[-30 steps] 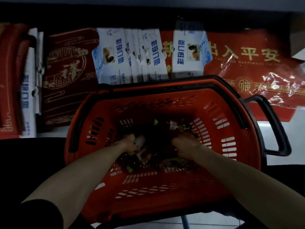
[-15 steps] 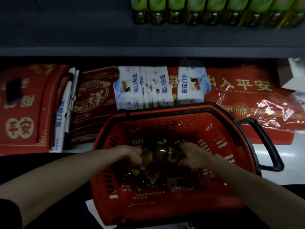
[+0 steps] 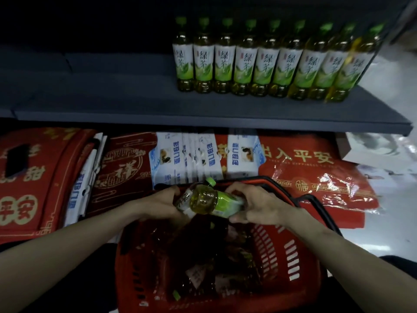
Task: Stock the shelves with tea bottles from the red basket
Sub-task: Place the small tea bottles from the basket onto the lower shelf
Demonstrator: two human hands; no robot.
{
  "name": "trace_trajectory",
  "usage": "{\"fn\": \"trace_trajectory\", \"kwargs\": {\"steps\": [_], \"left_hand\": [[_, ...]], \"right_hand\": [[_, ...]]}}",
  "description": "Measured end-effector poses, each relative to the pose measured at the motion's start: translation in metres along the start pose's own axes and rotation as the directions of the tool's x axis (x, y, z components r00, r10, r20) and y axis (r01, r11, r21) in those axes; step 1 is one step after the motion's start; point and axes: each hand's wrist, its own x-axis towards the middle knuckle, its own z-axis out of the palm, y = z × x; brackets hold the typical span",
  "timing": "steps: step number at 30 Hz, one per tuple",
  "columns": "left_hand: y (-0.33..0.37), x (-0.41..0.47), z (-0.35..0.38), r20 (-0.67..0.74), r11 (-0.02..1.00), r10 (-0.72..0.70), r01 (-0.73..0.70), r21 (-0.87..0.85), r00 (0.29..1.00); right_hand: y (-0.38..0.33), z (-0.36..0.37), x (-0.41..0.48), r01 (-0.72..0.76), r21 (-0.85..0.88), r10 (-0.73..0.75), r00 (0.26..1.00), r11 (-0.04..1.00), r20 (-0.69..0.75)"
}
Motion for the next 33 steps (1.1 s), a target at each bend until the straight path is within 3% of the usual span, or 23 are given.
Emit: {"fn": "trace_trajectory", "kwargs": {"steps": [6,13,18,22,27,33], "left_hand": [[0.033,0.006,-0.038,-0.199,0.978,0.1,-0.133,-0.159,0.975],[0.066,0.016,-0.08,-0.418,0.943,0.093,-0.215,-0.256,0.904],[0.093,0.02,-0.099,-0.587,0.922,0.154,-0.33,-0.204,0.794],[0.113,0.025,-0.113,-0.705,0.893,0.127,-0.39,-0.226,0.698],[0.138,0.034,-0.132,-0.793,0.868,0.123,-0.452,-0.205,0.597],[0.15,0.061,-0.15,-0.834,0.855,0.11,-0.48,-0.198,0.541]], "right_hand": [[-0.024,-0.048,0.002,0.08,-0.115,-0.105,0.965,0.99,-0.239],[-0.045,-0.1,0.022,0.154,-0.309,-0.284,0.853,0.938,-0.438],[-0.055,-0.134,0.047,0.191,-0.576,-0.502,0.74,0.795,-0.447],[-0.069,-0.156,0.068,0.138,-0.73,-0.589,0.697,0.67,-0.409],[-0.082,-0.183,0.093,0.084,-0.817,-0.611,0.708,0.57,-0.354],[-0.095,-0.203,0.124,0.05,-0.909,-0.653,0.712,0.415,-0.259]]}}
